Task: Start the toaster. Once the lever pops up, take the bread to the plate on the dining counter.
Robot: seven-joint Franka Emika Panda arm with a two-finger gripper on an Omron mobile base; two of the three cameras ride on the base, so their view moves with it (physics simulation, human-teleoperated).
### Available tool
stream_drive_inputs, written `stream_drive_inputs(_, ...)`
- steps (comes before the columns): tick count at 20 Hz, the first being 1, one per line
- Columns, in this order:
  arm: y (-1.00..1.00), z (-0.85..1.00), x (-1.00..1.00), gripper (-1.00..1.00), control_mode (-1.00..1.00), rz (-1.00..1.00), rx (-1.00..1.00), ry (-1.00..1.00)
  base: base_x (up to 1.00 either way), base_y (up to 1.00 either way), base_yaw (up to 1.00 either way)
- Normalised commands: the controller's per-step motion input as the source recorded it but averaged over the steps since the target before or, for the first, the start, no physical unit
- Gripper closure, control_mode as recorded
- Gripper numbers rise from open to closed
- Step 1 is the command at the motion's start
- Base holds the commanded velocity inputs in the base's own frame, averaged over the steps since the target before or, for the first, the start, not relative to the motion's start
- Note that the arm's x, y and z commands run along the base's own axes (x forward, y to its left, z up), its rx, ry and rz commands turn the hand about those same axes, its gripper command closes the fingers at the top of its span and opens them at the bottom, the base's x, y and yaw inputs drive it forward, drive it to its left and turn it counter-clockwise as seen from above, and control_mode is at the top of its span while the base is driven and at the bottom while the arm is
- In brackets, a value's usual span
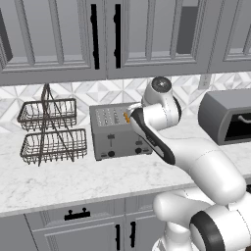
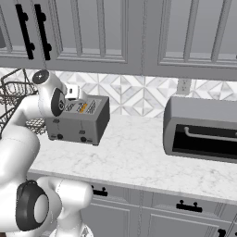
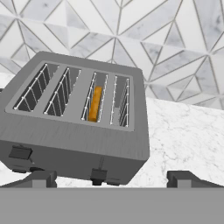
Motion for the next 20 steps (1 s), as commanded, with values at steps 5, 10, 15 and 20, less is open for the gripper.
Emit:
stream_drive_inputs(5, 0.00, 0.00, 0.00, -1.00, -1.00, 0.00, 0.00, 0.00, 0.00, 0.00, 0.00)
stream_drive_inputs(10, 0.00, 0.00, 0.00, -1.00, -1.00, 0.00, 0.00, 0.00, 0.00, 0.00, 0.00)
stream_drive_inputs(15, 0.00, 0.00, 0.00, -1.00, -1.00, 0.00, 0.00, 0.00, 0.00, 0.00, 0.00)
stream_drive_inputs(20, 0.00, 0.00, 0.00, -1.00, -1.00, 0.00, 0.00, 0.00, 0.00, 0.00, 0.00)
